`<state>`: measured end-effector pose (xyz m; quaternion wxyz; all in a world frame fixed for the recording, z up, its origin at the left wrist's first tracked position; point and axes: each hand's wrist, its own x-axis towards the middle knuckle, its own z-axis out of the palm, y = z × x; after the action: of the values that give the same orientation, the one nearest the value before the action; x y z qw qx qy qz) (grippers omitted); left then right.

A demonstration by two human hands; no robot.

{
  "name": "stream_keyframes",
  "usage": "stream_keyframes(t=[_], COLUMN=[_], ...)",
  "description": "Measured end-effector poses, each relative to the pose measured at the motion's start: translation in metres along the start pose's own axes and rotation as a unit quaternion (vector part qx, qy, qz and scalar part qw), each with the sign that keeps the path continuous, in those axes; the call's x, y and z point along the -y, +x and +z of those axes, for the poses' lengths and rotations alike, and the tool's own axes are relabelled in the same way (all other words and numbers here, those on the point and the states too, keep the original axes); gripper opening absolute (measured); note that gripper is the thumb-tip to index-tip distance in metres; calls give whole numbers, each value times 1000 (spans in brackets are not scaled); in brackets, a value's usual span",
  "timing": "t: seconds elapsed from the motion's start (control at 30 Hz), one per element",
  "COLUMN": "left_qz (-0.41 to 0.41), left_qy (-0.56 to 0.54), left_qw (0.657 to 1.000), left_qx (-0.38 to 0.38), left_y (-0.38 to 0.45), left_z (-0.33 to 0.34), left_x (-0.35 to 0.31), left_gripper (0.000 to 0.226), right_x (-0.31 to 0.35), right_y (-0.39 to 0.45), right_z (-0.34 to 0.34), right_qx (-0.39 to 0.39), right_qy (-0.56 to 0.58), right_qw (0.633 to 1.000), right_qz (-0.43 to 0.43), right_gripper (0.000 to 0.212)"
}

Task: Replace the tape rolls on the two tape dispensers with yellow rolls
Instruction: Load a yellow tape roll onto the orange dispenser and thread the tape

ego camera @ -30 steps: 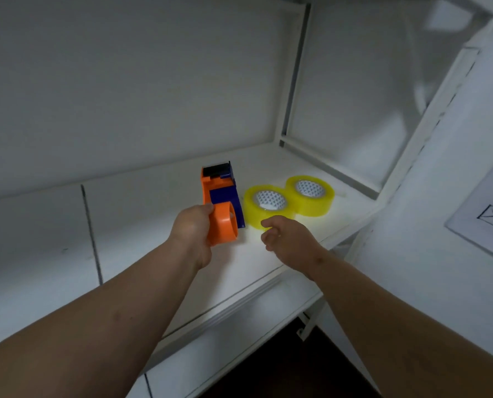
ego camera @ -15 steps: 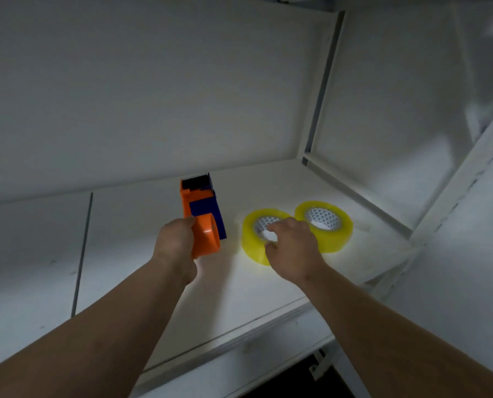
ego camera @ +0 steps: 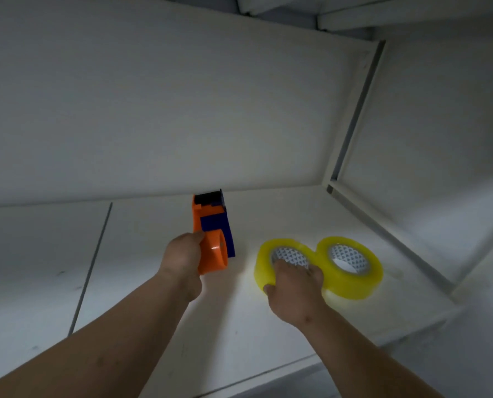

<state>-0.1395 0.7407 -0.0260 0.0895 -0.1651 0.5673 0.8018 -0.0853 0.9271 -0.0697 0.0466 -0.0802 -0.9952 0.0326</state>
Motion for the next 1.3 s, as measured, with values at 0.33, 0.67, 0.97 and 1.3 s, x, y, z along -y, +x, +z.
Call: stream_keyframes(t=[0.33, 0.67, 0.97, 1.3], left_qz=[8, 46, 62, 96], left_qy=[-35, -61, -53, -14], left_qw=[999, 994, 988, 989], left_qx=[-19, 73, 131, 112], left_y=[-28, -68, -66, -46], left_z=[7, 2, -32, -130], left_x=[4, -6, -18, -62], left_gripper=[23, 50, 57, 55], right_x=[-8, 3, 45, 165], right_y=[-18, -35, -41, -42], right_z=[-21, -34, -50, -50], right_qx=[-210, -197, -102, 25], right_qy=[150, 143, 225, 417], right_qw=[940, 910, 926, 890], right_qz=[-224, -336, -286, -181], right_gripper=[41, 48, 42, 58])
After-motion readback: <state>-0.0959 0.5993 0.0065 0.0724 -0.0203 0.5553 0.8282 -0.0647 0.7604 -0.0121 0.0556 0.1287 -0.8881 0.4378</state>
